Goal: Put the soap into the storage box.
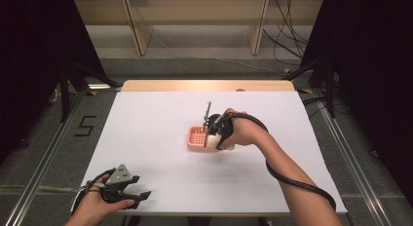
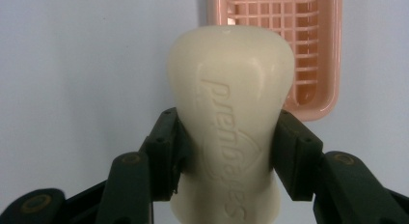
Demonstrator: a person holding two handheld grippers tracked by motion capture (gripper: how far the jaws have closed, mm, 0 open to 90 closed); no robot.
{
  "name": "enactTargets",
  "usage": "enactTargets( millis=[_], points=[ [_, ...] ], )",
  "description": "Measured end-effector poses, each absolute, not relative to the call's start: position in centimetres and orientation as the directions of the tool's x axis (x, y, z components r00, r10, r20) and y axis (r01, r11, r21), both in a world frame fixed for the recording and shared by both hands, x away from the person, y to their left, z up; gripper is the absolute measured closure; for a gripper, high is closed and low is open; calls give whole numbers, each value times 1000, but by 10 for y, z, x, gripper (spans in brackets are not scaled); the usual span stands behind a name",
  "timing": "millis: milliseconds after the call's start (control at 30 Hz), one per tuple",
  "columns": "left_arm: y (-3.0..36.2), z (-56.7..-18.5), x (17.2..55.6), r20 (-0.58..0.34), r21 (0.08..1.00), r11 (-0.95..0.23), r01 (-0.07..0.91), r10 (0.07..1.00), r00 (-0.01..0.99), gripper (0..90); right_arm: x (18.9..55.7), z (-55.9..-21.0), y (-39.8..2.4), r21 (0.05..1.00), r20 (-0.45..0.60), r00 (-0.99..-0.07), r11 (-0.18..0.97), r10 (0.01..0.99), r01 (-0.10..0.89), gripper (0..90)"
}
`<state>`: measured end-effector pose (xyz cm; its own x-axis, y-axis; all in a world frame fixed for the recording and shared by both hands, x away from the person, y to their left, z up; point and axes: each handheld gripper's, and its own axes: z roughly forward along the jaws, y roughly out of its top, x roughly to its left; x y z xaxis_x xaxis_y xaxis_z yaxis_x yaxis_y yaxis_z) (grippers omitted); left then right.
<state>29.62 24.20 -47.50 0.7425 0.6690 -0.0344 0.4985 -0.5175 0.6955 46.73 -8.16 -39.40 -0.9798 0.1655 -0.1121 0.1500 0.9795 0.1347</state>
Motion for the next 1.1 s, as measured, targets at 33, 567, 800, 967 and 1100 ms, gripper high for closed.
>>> enactTargets(
  millis=[33,567,800,967,1100],
  points=[
    [242,-475,296,-36,696,-516,500,670,742,302,468,-394,-81,135,-118,-980,980,163,147,505],
    [242,-475,297,-24,698,-522,491,668,744,303,474,-395,-80,148,-141,-983,984,116,95,506],
    [242,-475,297,-29,698,-518,494,669,743,302,473,-395,-79,137,-118,-978,978,174,158,505],
    [242,-475,297,-24,698,-521,490,668,744,302,476,-395,-78,158,-128,-981,980,143,122,505],
    [243,-475,297,-23,699,-522,490,668,744,302,477,-395,-77,157,-136,-981,981,136,114,505]
  ],
)
